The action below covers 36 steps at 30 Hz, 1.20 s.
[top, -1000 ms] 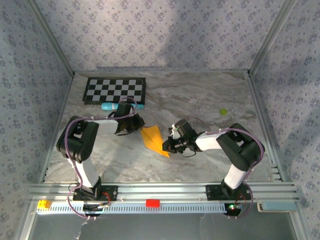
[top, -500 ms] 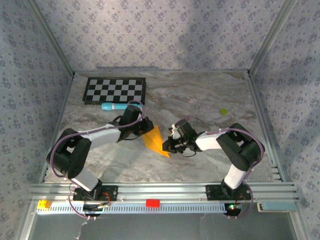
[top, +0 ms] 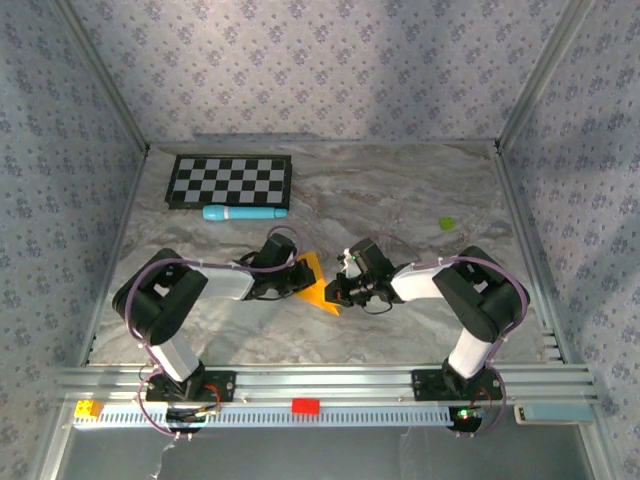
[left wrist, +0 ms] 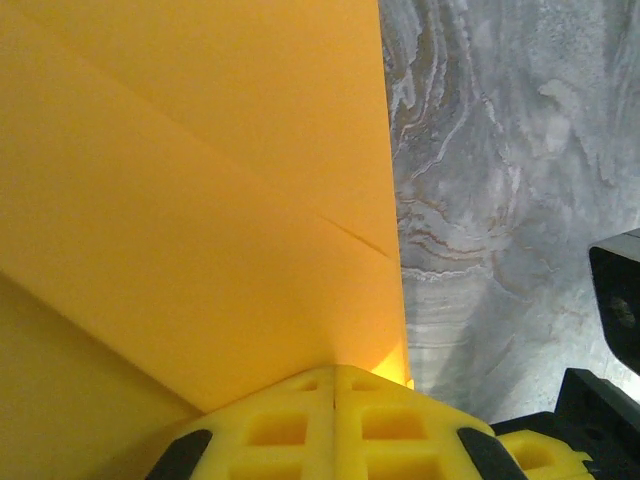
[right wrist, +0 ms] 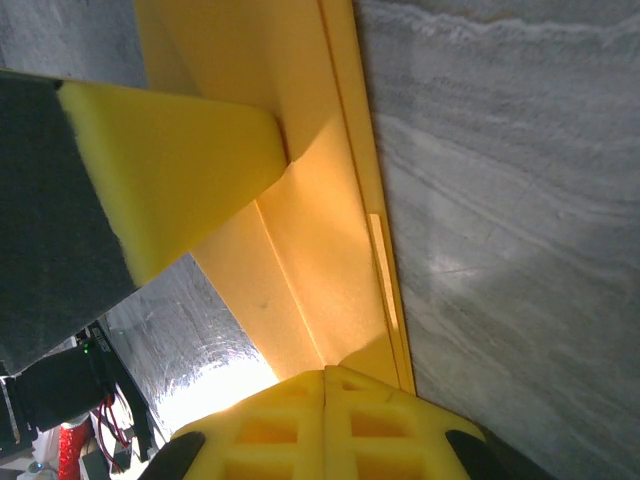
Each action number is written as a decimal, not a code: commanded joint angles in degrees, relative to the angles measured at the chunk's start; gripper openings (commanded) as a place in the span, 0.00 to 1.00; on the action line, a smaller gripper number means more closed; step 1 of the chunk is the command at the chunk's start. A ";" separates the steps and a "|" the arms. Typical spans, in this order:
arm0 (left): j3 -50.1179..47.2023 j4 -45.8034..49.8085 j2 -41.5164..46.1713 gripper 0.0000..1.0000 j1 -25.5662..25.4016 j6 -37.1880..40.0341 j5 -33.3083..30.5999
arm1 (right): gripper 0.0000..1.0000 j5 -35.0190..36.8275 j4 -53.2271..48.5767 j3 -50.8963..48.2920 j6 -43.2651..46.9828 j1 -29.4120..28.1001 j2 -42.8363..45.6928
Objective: Fold a paper plane with a square sheet of paper (pick it up from the middle)
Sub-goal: Fourth fold the wing at the center of the table.
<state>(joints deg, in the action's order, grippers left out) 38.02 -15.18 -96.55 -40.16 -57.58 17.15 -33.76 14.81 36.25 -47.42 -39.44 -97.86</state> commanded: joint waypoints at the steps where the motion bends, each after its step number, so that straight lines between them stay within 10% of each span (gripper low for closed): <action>1: -1.35 -0.15 -1.68 0.00 0.95 2.03 -2.17 | 0.00 3.60 -9.93 -2.61 -0.48 0.29 -2.46; 21: -0.44 -2.35 -1.90 0.01 12.93 12.07 -0.66 | 0.00 3.70 -10.80 -2.76 -0.07 0.41 -1.30; 36: 4.97 5.06 4.09 0.02 12.72 11.59 -1.50 | 0.00 3.58 -10.77 -2.48 0.00 0.48 -0.93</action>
<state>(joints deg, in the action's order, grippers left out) 41.76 -12.73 -96.27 -26.44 -46.33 16.84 -33.71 13.50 36.14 -47.42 -39.33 -97.27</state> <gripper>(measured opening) 0.044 0.052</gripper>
